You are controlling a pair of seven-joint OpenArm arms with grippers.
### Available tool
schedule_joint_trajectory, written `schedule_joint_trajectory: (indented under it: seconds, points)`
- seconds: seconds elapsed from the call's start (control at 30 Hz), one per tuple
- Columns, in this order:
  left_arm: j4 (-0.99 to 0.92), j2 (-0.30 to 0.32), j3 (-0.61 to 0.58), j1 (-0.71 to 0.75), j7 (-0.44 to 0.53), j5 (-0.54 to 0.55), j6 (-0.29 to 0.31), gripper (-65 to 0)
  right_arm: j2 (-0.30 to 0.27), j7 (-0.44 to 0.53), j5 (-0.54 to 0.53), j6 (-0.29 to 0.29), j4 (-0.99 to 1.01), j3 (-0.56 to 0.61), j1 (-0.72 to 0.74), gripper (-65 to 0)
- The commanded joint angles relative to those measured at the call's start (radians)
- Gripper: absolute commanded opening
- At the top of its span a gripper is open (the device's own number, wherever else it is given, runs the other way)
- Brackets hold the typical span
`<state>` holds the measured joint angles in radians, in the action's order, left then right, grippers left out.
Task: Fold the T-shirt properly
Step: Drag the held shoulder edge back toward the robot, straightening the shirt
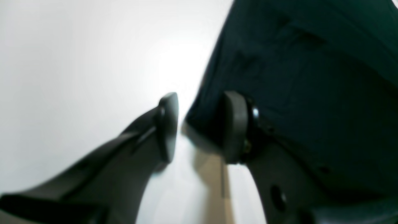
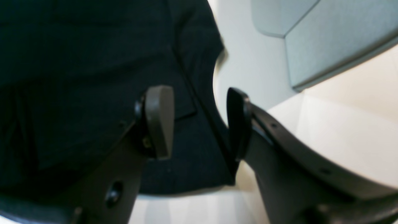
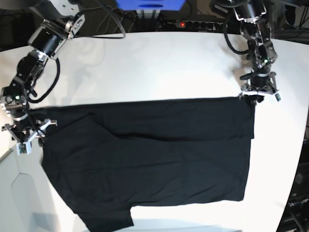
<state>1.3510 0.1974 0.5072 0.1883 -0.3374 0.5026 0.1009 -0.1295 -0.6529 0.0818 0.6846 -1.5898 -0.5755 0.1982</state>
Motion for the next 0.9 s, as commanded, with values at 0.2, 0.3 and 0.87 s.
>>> schedule_joint_trajectory:
  seconds: [0.2, 0.3, 0.87]
  points:
    - [0.003, 0.004, 0.003, -0.005, -0.002, -0.006, 0.000, -41.8, -0.014, 0.028, -0.014, 0.014, -0.019, -0.007, 0.020, -36.3]
    - [0.003, 0.004, -0.005, -0.008, -0.002, -0.006, 0.000, -42.1, -0.022, 0.028, -0.012, 0.014, -0.017, -0.025, 0.020, -36.3]
    - [0.003, 0.004, 0.001, -0.005, -0.002, -0.006, 0.003, -65.0, -0.098, 0.037, -0.007, 0.014, 0.283, -0.080, 0.020, -36.3]
